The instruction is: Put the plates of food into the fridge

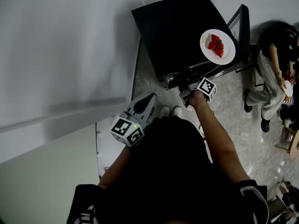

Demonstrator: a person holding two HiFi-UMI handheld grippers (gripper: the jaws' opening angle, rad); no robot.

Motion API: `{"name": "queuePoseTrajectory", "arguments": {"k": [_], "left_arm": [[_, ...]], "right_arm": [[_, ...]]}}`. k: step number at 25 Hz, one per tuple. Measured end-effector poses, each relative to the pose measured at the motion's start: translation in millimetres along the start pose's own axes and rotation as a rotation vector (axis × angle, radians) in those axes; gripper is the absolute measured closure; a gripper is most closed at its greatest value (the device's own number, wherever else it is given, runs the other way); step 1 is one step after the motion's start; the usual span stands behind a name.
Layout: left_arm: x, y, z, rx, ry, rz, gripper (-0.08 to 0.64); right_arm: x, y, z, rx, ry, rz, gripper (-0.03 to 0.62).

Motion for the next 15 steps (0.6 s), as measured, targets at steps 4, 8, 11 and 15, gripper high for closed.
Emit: {"name": "queuePoseTrajectory", "arguments": {"k": [4, 8, 11, 15], "left_arm": [[3.5, -3.8, 0.1, -0.01, -0.009, -0.042, 0.537], [2.3, -2.3, -0.2, -0.015, -0.018, -0.033, 0.537], [4.3, -0.1, 0.7, -0.026, -0.023, -0.033, 0.537], [9.3, 2.5, 0.9, -0.026, -0.02, -0.025, 0.537]], "right_arm": [[2.5, 3.8, -9.5, -0.021, 0.007, -0.066, 0.491], [4.9, 5.7, -24.0, -0.018, -0.009, -0.137, 0.483], [14.5, 5.2, -37.1, 0.015, -0.046, -0.291, 0.485], [29.9, 0.6, -51.3, 0.019, -0.033, -0.409, 0.485]]}}
Point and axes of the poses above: the fingertips, and each gripper's own axes: z forward along the fingers, x to its left, y out of its top, the point moved 10 cm from there along -z, backward along the fingers, and after that the axes turned 4 degrees about x, right-handed, at the moved point
